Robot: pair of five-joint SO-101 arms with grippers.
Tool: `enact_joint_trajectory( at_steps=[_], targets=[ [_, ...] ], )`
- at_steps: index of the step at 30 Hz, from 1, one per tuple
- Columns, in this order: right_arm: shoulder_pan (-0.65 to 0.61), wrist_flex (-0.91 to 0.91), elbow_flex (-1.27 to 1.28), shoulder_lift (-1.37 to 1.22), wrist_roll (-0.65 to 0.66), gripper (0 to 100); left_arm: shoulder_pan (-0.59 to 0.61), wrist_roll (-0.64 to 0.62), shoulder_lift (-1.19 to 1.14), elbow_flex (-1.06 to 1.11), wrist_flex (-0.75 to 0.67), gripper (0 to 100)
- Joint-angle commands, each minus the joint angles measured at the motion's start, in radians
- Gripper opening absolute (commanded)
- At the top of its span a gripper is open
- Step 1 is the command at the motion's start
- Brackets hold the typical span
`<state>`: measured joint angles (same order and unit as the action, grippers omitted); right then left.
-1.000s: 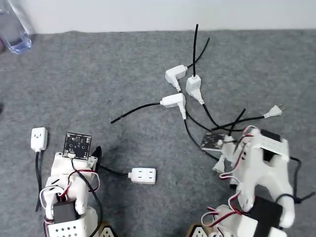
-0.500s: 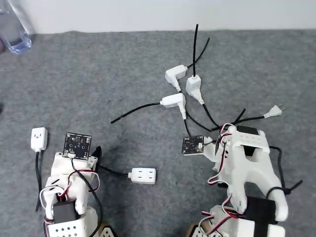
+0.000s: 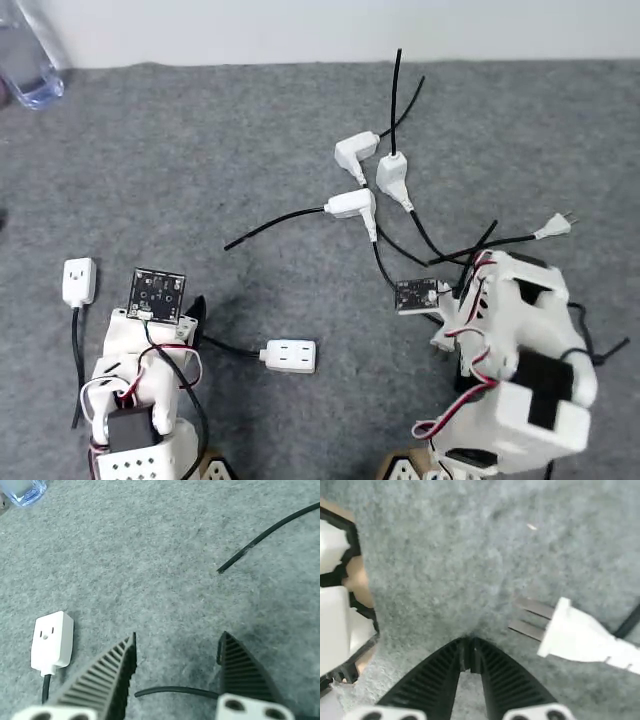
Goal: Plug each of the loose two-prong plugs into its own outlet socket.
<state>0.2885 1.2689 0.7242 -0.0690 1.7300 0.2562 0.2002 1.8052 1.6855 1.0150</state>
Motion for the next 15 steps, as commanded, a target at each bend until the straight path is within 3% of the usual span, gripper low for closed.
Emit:
enact_joint_trajectory(
  at_steps=[1, 6, 15],
  targets=[
    [-0.028, 0.012, -0.114, -0.038, 0.014, 0.8, -0.008, 0.008, 0.011, -0.002, -0.012, 25],
    [-0.085, 0.03, -0.163, -0.073, -0.005, 0.8, -0.014, 0.008, 0.011, -0.002, -0.014, 25],
    [-0.338, 0.039, -0.169, -0.073, -0.155, 0.8, -0.028, 0.009, 0.011, -0.002, -0.009, 25]
  ],
)
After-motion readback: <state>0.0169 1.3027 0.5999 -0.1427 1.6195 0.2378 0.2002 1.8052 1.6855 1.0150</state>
